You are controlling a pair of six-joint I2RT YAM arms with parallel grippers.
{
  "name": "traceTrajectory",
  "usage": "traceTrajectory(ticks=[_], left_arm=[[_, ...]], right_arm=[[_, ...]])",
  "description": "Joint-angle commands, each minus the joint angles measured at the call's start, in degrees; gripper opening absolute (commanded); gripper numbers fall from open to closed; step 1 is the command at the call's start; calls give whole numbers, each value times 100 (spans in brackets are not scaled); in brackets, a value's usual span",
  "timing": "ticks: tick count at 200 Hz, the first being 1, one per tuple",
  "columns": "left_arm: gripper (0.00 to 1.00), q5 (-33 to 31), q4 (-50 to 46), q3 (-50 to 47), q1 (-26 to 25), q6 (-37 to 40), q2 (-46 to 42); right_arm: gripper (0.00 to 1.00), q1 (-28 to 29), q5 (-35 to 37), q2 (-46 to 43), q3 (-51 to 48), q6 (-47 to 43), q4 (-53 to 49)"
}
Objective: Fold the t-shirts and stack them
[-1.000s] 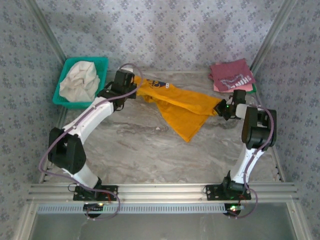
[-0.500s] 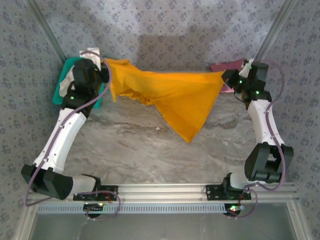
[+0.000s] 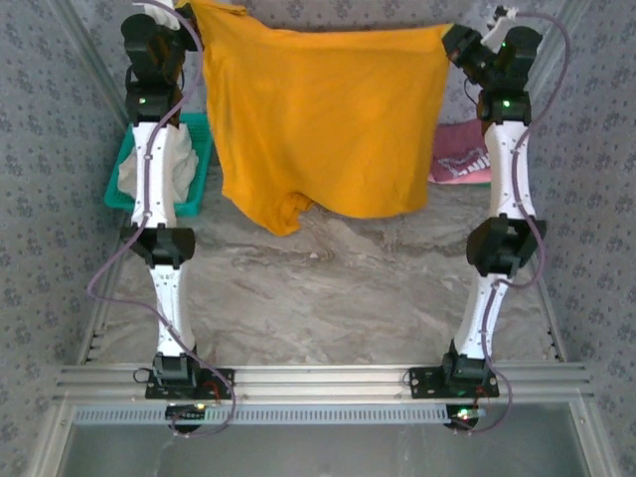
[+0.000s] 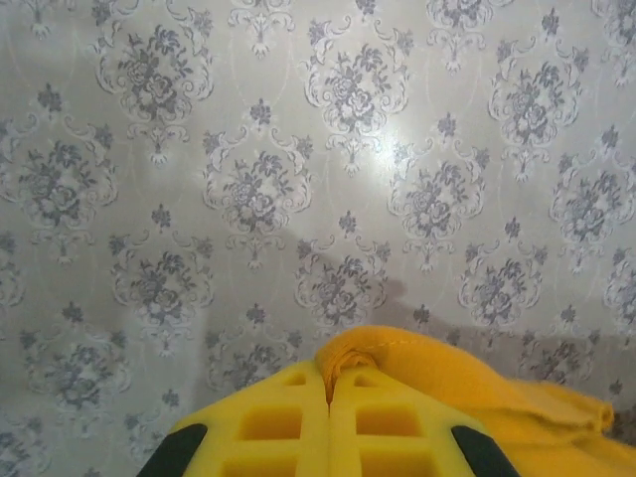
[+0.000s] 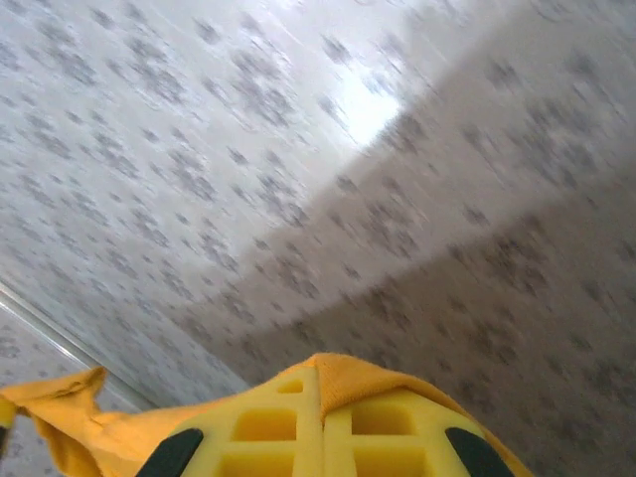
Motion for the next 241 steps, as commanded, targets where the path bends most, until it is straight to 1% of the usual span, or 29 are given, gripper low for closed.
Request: traceTrajectory(ticks=[1,12,29,45,63,77,89,99,107,111,117,124,129,138,156,175,179,182,189,199,204,210,215,222,224,226,234,239,241], left_arm=[[0,368,785,-475,199,-531,-1078],[0,571,876,-601,221,-508,-1442],[0,783,323,30,166,-222,-1623],[0,896,-362,586,152,44,-1848],[0,1084,-966,524,143,342,-2373],[0,1308,-1955,316,-31,736,-2829],[0,958,-3178,67,-486,1413,-3231],[0,484,-3818,-438,-957,1802,-3654],[0,310,-3730,-1515,-1218,1752,-4258],[0,242,-3402,-2373,-1361,1707,-4708],[0,-22,-2462,-4091,-1599,1657,-5554],[0,-564,-1246,-6015,-1902,1565,-6499],[0,-872,-761,-7080,-2021,1425,-7097],[0,-1273,-695,-8385,-2136,1174,-7925],[0,-1393,-334,-11370,-2361,522,-9905],[0,-1403,-1422,-13128,-2528,-681,-12107],[0,-1736,-1471,-13363,-2733,-921,-12559],[0,-1779,-1454,-13481,-2922,-1164,-12890],[0,-1960,-1483,-13617,-3296,-1109,-13275],[0,-2482,-2072,-13223,-3510,-1372,-12753],[0,-2415,-2184,-13018,-3528,-1383,-12433],[0,-2223,-2195,-12886,-3534,-1341,-12087],[0,-2179,-2227,-12824,-3534,-1385,-11847],[0,-2234,-2231,-12806,-3542,-1528,-11590],[6,-2247,-2230,-12822,-3542,-1566,-11546],[13,-2246,-2223,-12831,-3540,-1606,-11489],[51,-2229,-2157,-12908,-3550,-1727,-11443],[80,-2246,-2145,-12951,-3560,-1822,-11486],[85,-2256,-2154,-12970,-3565,-1862,-11518]], right_arm=[[0,23,73,298,1658,514,155],[0,-41,102,223,1740,638,294],[0,-66,13,-221,1437,441,325],[0,-91,-194,-817,749,167,354],[0,-175,-570,-1499,-193,94,388],[0,-225,-885,-2270,-1654,32,745],[0,-233,-812,-3132,-3209,-212,1051],[0,-268,-653,-3850,-4323,-535,1129],[0,-310,-504,-4382,-5133,-728,1064],[0,-352,-484,-4625,-5515,-776,1061],[0,-391,-520,-4991,-6030,-835,1077],[0,-410,-547,-5383,-6571,-923,1041],[0,-405,-526,-5650,-6908,-963,925],[0,-376,-522,-6064,-7439,-1288,608],[0,-307,-543,-6844,-8726,-1822,-1],[0,-326,-670,-7684,-10344,-1979,-336],[0,-338,-634,-7901,-10659,-1989,-457],[0,-332,-614,-8074,-10876,-1978,-575],[0,-331,-550,-8467,-11438,-1879,-767],[9,-384,-510,-9051,-12000,-1832,-1170],[14,-403,-407,-9333,-12138,-1860,-1550],[25,-421,-364,-9667,-12257,-1803,-1919],[40,-439,-355,-9945,-12334,-1801,-2125],[76,-484,-239,-10311,-12310,-1853,-2507],[93,-488,-179,-10386,-12300,-1855,-2610],[98,-489,-115,-10499,-12289,-1827,-2684],[100,-498,40,-10843,-12269,-1636,-2801],[100,-507,143,-10983,-12259,-1520,-2817],[100,-514,181,-11024,-12252,-1478,-2815]])
